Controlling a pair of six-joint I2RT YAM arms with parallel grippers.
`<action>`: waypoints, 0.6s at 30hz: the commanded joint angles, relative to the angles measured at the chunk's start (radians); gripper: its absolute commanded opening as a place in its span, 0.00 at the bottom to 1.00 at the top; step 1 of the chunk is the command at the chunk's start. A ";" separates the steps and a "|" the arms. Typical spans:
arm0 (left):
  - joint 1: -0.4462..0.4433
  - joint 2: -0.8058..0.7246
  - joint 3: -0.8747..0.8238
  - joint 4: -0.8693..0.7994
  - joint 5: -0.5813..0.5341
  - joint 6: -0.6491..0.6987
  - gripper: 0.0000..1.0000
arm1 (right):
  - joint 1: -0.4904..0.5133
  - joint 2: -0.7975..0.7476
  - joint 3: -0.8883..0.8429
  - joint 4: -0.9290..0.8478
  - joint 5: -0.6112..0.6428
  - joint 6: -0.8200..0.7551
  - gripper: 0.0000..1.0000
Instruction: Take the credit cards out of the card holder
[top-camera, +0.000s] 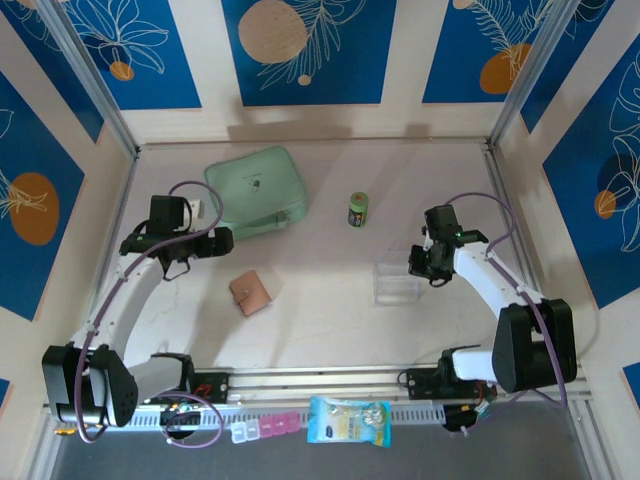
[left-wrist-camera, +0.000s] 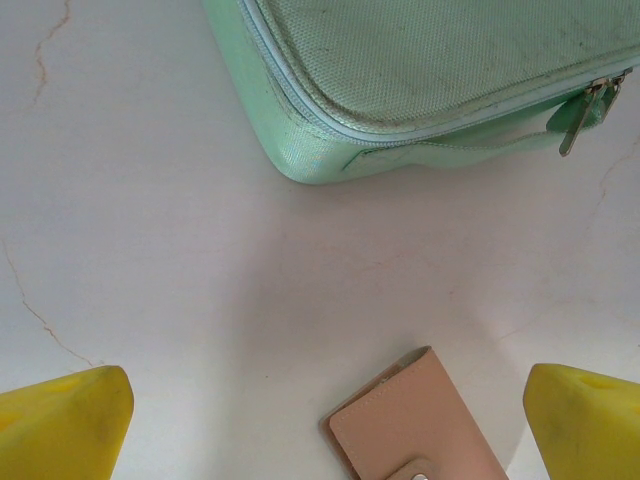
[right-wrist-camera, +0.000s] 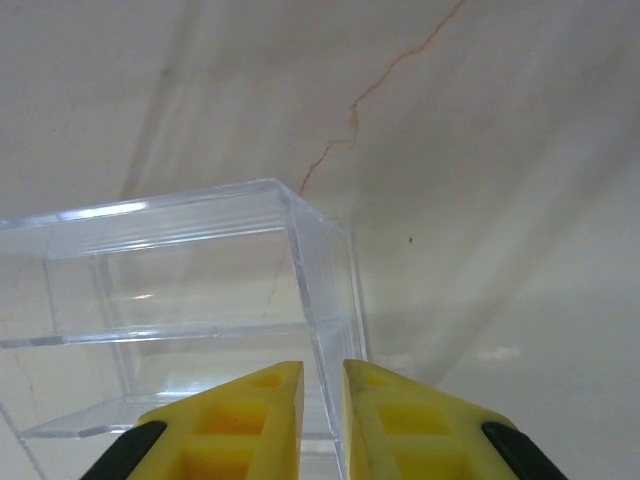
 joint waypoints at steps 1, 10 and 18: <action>-0.003 0.003 0.002 0.005 0.013 0.004 1.00 | 0.000 0.015 0.016 -0.004 -0.016 0.003 0.18; -0.003 0.003 0.002 0.005 0.013 0.005 1.00 | 0.007 0.022 0.020 -0.004 -0.019 0.001 0.15; -0.003 0.002 0.000 0.003 0.012 0.006 1.00 | 0.035 0.045 0.035 -0.009 -0.003 0.006 0.10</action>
